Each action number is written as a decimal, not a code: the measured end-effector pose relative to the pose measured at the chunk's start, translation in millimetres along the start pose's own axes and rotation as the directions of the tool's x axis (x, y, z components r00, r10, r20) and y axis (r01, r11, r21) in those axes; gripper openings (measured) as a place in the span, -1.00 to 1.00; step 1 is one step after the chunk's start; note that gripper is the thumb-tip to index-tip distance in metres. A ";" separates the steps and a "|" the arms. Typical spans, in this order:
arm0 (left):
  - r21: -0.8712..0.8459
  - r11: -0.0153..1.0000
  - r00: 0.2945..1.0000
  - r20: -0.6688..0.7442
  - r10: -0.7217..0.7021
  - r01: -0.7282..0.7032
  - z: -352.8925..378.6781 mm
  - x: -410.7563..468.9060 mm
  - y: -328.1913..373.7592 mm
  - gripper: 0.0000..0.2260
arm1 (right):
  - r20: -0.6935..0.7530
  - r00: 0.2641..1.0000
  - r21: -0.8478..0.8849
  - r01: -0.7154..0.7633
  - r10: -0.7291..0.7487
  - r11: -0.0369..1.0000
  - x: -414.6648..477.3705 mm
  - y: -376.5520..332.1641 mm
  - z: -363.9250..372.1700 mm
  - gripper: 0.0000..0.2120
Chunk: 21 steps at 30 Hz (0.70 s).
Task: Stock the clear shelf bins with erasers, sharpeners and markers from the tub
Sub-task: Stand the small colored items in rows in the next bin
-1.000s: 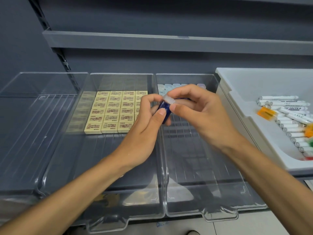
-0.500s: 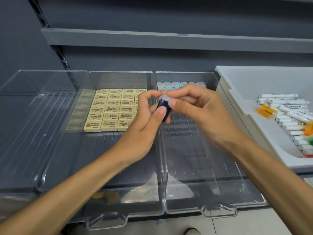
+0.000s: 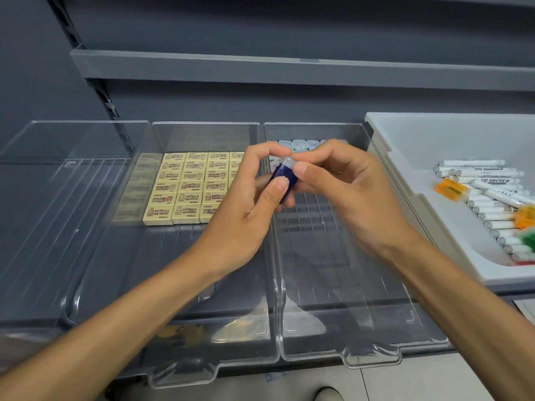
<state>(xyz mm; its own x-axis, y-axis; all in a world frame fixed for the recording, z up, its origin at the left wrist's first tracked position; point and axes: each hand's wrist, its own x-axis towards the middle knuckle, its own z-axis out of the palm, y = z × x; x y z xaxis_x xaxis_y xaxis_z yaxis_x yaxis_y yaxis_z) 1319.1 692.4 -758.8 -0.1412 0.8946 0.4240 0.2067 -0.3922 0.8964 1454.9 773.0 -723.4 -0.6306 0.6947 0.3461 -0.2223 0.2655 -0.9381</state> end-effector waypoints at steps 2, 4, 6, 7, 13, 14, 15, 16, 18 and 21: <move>0.006 1.000 1.000 -0.008 0.001 -0.001 1.5 -1.1 -0.7 -0.79 | -0.018 1.000 0.014 -0.001 0.001 1.000 -1.1 0.6 1.7 -0.94; 0.015 1.000 1.000 -0.015 -0.001 0.001 2.3 -2.3 -1.9 -0.80 | -0.036 0.999 0.024 -0.011 0.012 1.000 -1.2 2.1 4.4 -0.94; 0.023 1.000 1.000 -0.025 -0.004 0.005 2.8 -2.9 -2.9 -0.81 | -0.046 0.999 0.025 -0.027 0.028 0.999 -0.3 2.7 6.3 -0.94; 0.025 1.000 1.000 -0.031 -0.005 0.006 2.8 -3.2 -3.5 -0.81 | -0.039 0.999 0.038 -0.037 0.038 0.999 0.2 2.4 6.9 -0.94; 0.015 1.000 1.000 -0.013 0.003 -0.002 1.5 -3.3 -3.0 -0.81 | 0.012 0.986 0.113 -0.165 0.165 0.980 1.4 1.5 1.6 -0.91; 0.015 1.000 1.000 -0.008 0.003 -0.003 1.3 -3.1 -3.4 -0.82 | 0.018 0.984 0.107 -0.178 0.177 0.978 1.7 1.9 0.5 -0.90; 0.016 1.000 1.000 -0.004 -0.002 0.002 1.7 -3.5 -4.2 -0.83 | 0.026 0.982 0.094 -0.189 0.187 0.978 1.8 2.5 -0.2 -0.90; 0.016 1.000 1.000 -0.002 -0.008 0.008 1.6 -4.2 -5.2 -0.84 | 0.036 0.980 0.074 -0.197 0.195 0.978 1.4 2.7 -0.9 -0.91; 0.017 1.000 1.000 0.002 -0.018 0.018 2.0 -5.8 -6.5 -0.83 | 0.047 0.977 0.018 -0.208 0.207 0.978 0.5 3.1 -3.0 -0.92; 0.029 0.999 1.000 0.007 -0.026 0.026 3.0 -7.1 -6.5 -0.81 | 0.049 0.974 -0.029 -0.221 0.223 0.975 -1.2 3.7 -5.9 -0.89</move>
<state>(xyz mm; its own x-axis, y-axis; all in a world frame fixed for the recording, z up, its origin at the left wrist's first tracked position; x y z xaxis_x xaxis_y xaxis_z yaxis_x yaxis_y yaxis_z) 1321.6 689.3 -768.0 -0.1396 0.9060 0.3995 0.2313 -0.3625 0.9028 1459.2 777.1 -727.2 -0.6997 0.7030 0.1276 -0.0555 0.1245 -0.9907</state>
